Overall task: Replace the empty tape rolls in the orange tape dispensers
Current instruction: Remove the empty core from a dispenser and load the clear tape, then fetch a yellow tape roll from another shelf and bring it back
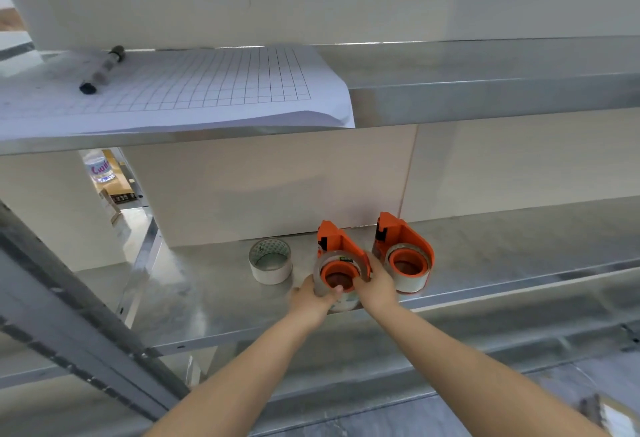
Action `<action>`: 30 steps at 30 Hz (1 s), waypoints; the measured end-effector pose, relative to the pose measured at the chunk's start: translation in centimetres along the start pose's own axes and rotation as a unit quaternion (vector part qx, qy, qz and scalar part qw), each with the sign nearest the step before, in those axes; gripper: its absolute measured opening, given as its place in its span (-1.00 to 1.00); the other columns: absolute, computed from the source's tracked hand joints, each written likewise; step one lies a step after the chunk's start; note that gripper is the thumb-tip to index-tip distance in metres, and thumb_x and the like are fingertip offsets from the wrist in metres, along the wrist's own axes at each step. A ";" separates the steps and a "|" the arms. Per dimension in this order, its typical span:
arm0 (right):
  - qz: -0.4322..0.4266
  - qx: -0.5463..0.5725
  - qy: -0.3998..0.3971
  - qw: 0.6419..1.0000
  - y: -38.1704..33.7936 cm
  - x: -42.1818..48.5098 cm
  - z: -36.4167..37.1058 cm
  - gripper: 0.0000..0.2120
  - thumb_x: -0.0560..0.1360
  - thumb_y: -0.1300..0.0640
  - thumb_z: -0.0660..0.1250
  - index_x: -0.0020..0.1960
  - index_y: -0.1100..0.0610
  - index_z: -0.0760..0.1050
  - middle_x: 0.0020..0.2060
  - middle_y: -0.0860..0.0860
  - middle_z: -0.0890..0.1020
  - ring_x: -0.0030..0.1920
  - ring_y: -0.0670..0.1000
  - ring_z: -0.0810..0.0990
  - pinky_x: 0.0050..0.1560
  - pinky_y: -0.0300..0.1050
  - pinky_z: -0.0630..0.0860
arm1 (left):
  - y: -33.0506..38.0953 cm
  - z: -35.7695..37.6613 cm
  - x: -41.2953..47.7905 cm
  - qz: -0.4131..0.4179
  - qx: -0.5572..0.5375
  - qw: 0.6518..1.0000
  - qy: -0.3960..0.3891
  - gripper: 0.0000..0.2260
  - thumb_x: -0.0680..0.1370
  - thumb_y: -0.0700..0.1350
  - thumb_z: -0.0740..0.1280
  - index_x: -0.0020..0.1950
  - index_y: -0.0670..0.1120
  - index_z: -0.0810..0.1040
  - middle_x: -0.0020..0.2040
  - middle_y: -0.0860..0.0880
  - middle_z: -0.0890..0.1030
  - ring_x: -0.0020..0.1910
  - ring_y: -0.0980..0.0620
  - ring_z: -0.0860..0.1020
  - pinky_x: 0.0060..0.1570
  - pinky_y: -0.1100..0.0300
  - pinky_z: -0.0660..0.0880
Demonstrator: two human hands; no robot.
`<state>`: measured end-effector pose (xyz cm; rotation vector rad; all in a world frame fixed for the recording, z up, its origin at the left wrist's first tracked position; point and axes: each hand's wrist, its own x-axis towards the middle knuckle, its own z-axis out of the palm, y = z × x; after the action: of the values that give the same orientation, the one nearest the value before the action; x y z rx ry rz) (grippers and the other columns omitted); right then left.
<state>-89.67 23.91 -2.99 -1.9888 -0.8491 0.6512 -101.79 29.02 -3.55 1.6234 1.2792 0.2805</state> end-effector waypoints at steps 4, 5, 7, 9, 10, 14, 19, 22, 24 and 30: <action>-0.014 -0.020 0.006 1.000 0.0 0.2 -0.1 -0.60 0.46 0.28 0.24 0.29 0.16 0.37 0.16 0.13 0.57 0.20 0.17 0.52 0.13 -0.08 0.42 | -0.5 -0.2 0.1 0.008 0.044 0.999 0.023 -0.41 0.42 0.21 0.35 0.35 -0.04 0.33 0.30 -0.13 0.29 0.40 -0.16 0.22 0.27 0.05 0.32; -0.026 -0.032 0.023 0.999 -0.2 0.4 -0.1 -0.57 0.46 0.25 0.26 0.32 0.19 0.34 0.21 0.14 0.53 0.25 0.17 0.48 0.19 -0.08 0.40 | -0.5 -0.5 0.1 0.023 0.032 0.998 0.043 -0.39 0.40 0.19 0.39 0.35 -0.04 0.34 0.35 -0.14 0.25 0.37 -0.15 0.28 0.27 0.06 0.33; -0.065 -0.050 0.051 0.995 -1.2 0.9 -0.1 -0.49 0.46 0.19 0.29 0.39 0.19 0.28 0.31 0.14 0.45 0.33 0.14 0.40 0.28 -0.09 0.33 | -0.3 -1.9 0.2 0.067 -0.007 0.992 0.108 -0.38 0.34 0.13 0.47 0.31 -0.04 0.37 0.31 -0.10 0.29 0.25 -0.08 0.42 0.21 0.10 0.39; -0.131 -0.053 0.056 0.988 -2.9 1.5 0.3 -0.49 0.46 0.19 0.29 0.39 0.14 0.28 0.34 0.09 0.41 0.36 0.07 0.35 0.29 -0.20 0.25 | -0.4 -4.0 0.4 0.110 -0.020 0.973 0.201 -0.39 0.29 0.03 0.53 0.27 -0.07 0.41 0.22 -0.05 0.36 0.16 -0.05 0.47 0.15 0.16 0.41; -0.163 -0.050 0.043 0.984 -3.8 1.9 0.7 -0.50 0.46 0.20 0.28 0.38 0.12 0.29 0.34 0.06 0.40 0.37 0.04 0.34 0.29 -0.27 0.20 | -0.6 -5.1 0.6 0.118 -0.011 0.963 0.242 -0.37 0.27 0.01 0.55 0.27 -0.08 0.41 0.22 -0.06 0.36 0.17 -0.06 0.46 0.16 0.17 0.40; -0.201 -0.042 -0.083 0.975 -6.5 2.4 3.4 -0.49 0.45 0.22 0.26 0.38 0.06 0.27 0.36 0.01 0.34 0.37 -0.02 0.31 0.33 -0.25 0.21 | -3.0 -8.7 2.5 0.054 0.041 0.962 0.263 -0.10 0.22 0.02 0.57 0.45 -0.11 0.19 0.41 -0.12 0.27 0.41 -0.08 0.23 0.34 0.12 0.22; -0.084 -0.090 -0.165 0.979 -7.4 2.5 7.4 -0.43 0.48 0.19 0.26 0.44 0.20 0.17 0.40 0.13 0.36 0.40 0.10 0.33 0.37 -0.09 0.27 | -5.3 -9.7 4.6 -0.005 -0.011 0.984 0.178 0.08 0.24 -0.04 0.59 0.53 -0.17 -0.06 0.53 -0.16 0.13 0.50 -0.12 0.13 0.45 0.00 0.17; -0.082 -0.111 -0.180 0.974 -7.6 2.5 8.3 -0.54 0.44 0.18 0.31 0.31 0.20 0.33 0.24 0.12 0.52 0.26 0.12 0.48 0.24 -0.10 0.41 | -5.2 -9.2 5.2 -0.011 -0.085 0.986 0.144 0.09 0.23 -0.17 0.60 0.53 -0.19 -0.07 0.51 -0.20 0.17 0.48 -0.17 0.21 0.41 -0.10 0.26; -0.076 -0.117 -0.195 0.971 -7.8 2.7 8.5 -0.54 0.41 0.14 0.36 0.27 0.18 0.37 0.19 0.09 0.56 0.20 0.10 0.52 0.20 -0.09 0.46 | -4.9 -8.9 5.6 -0.006 -0.093 0.985 0.143 0.08 0.22 -0.21 0.60 0.52 -0.23 -0.06 0.45 -0.21 0.30 0.42 -0.16 0.32 0.37 -0.05 0.32; -0.081 -0.181 -0.251 0.947 -8.6 3.6 8.8 -0.44 0.36 0.15 0.42 0.32 0.16 0.36 0.21 0.12 0.56 0.21 0.11 0.52 0.24 -0.01 0.48 | -4.1 -8.7 5.6 0.018 -0.031 0.984 0.177 -0.22 0.19 -0.18 0.59 0.35 -0.19 0.36 0.23 -0.21 0.51 0.25 -0.19 0.47 0.22 -0.07 0.44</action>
<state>-96.37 34.55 -0.50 -2.0701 -1.5150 0.9829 -107.90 38.21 -4.88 1.5913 1.4903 0.6480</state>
